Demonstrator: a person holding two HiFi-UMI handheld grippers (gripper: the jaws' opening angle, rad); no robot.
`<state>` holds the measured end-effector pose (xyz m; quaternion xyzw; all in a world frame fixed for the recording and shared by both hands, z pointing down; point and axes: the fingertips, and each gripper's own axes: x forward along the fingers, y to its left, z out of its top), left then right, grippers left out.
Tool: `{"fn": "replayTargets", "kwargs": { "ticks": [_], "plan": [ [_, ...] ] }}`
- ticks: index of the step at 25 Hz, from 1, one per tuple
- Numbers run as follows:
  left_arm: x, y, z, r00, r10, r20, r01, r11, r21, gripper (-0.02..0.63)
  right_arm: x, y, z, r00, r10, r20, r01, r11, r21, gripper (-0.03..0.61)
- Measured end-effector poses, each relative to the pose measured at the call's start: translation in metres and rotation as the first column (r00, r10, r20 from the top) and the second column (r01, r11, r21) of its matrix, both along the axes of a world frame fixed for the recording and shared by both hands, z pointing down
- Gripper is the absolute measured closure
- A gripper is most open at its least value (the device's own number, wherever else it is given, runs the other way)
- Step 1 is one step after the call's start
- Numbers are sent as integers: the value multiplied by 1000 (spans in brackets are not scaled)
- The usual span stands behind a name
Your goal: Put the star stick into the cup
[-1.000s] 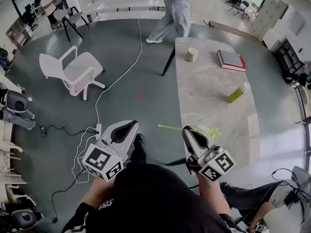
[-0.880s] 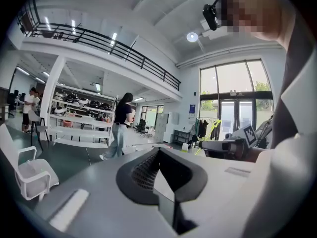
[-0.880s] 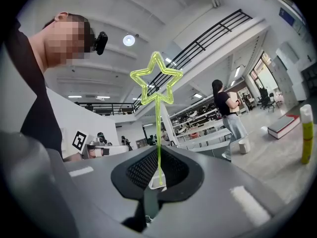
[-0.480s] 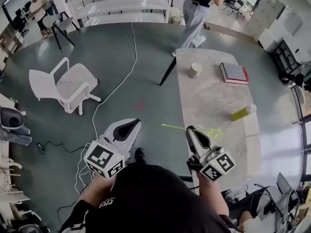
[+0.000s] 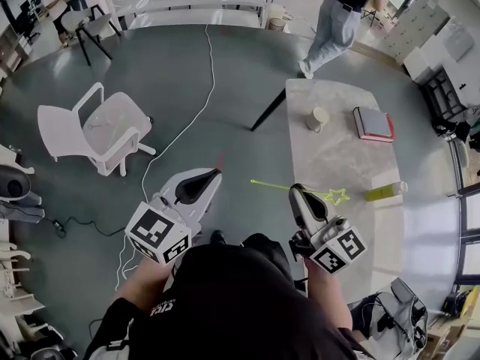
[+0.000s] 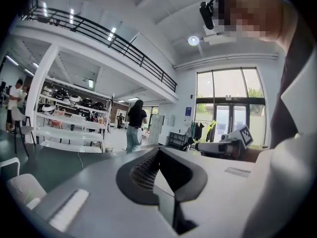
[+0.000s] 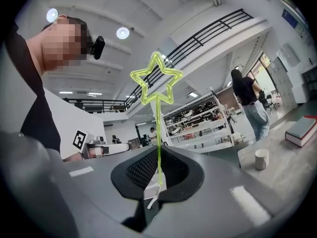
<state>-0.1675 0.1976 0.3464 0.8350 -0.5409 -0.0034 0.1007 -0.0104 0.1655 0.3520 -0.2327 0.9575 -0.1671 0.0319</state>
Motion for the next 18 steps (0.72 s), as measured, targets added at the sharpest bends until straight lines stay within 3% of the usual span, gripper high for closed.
{"fn": "replayTargets", "kwargs": {
  "ticks": [9,18],
  "plan": [
    [-4,-53,10,1000,5,-14,-5,999,-32,612,3,-55,14,1000,27,-1,-27,998,-55,549],
    [11,-146,17,1000,19,-4,-19,996,-82,612,18,-158,21,998,54,13,-53,997,-56,549]
  ]
}}
